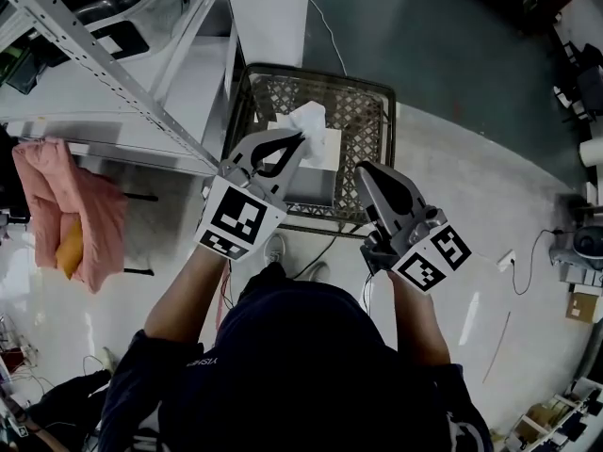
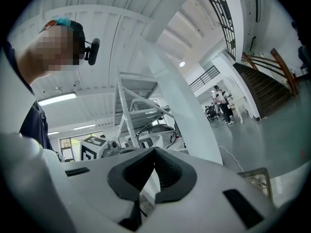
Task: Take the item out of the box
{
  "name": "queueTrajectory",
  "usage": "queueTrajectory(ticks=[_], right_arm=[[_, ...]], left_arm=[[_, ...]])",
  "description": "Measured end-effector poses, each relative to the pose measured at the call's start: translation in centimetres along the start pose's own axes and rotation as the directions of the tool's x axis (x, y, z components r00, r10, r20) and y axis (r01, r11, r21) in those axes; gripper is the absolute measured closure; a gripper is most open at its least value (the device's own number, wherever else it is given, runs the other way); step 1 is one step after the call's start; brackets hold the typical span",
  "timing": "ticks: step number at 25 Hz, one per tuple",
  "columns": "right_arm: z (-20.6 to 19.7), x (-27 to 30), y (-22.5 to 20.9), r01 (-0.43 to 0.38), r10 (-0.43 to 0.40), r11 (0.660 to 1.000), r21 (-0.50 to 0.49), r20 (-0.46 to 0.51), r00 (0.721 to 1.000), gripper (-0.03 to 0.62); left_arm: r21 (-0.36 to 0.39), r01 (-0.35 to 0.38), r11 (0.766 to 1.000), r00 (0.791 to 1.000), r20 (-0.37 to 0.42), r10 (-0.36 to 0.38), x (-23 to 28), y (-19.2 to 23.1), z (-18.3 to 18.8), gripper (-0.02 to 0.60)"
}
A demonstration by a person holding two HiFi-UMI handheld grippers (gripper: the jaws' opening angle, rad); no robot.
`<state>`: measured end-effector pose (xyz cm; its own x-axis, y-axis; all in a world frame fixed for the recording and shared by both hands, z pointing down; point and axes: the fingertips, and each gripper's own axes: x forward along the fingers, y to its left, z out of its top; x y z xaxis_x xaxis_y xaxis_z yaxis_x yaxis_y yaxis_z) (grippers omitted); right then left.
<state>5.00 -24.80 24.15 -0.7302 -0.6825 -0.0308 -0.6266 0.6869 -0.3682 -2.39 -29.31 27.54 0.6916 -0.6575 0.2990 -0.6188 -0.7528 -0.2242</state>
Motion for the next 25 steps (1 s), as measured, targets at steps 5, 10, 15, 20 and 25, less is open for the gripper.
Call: queueTrajectory(ticks=[5,10,15,20,25], right_arm=[[-0.11,0.07,0.03,0.001,-0.001,1.000,-0.006,-0.010,1.000,0.571],[-0.05,-0.10,-0.16,0.006,-0.006,1.000,-0.008,-0.008,1.000,0.571],[-0.26,-0.17,-0.41,0.013,-0.013,1.000,-0.002,-0.010,1.000,0.571],[-0.45,-0.14,-0.45,0.012,-0.012,1.000,0.001,-0.015,1.000,0.571],[-0.45,-0.26,-0.61,0.017,-0.017,1.000,0.001,-0.012,1.000,0.571]], left_arm=[[0.003,-0.003,1.000,1.000,0.001,0.003,-0.04,0.12,0.17,0.575],[0.005,-0.009,1.000,1.000,-0.005,0.009,0.00,0.11,-0.02,0.575],[0.001,-0.008,1.000,1.000,-0.011,0.008,-0.10,0.11,-0.33,0.575],[-0.002,-0.010,1.000,1.000,-0.013,0.010,-0.11,0.13,-0.46,0.575],[-0.003,-0.009,1.000,1.000,-0.019,0.009,0.06,0.10,-0.69,0.575]])
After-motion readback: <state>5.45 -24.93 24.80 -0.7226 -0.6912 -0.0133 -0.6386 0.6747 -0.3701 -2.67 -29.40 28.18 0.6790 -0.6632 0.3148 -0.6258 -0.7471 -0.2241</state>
